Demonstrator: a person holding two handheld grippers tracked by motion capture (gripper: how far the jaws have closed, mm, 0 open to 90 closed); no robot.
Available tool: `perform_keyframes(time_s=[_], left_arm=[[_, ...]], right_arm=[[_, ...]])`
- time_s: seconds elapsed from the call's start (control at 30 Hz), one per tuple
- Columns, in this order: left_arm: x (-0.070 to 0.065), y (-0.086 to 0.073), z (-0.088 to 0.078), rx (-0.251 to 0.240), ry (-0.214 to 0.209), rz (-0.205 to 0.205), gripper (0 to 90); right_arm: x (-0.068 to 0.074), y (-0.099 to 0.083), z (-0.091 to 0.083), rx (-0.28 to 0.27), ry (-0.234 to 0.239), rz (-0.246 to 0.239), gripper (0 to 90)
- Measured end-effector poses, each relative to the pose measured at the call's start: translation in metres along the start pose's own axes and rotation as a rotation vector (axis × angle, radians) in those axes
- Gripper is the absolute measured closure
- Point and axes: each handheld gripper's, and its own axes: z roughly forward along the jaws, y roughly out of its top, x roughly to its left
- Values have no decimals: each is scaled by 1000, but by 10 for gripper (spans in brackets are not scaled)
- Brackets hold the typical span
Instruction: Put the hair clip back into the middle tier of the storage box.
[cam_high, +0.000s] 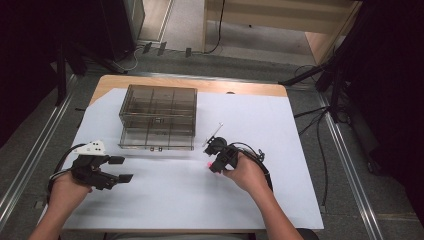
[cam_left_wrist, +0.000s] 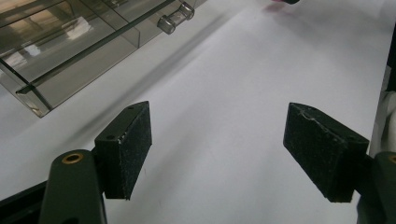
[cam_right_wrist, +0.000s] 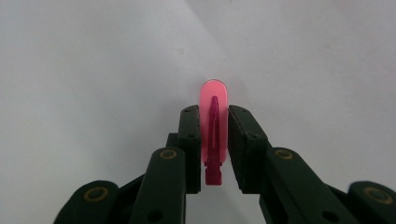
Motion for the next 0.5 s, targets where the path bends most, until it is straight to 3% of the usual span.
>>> perform_keyframes(time_s=[0.23,0.5], left_arm=[[0,0,0,1,0,1,246],[0,0,0,0,0,0,246]], right_arm=[[-3,-2,-6,-21,-1,15,771],[-8,-3,-16,-97,7,28,771]])
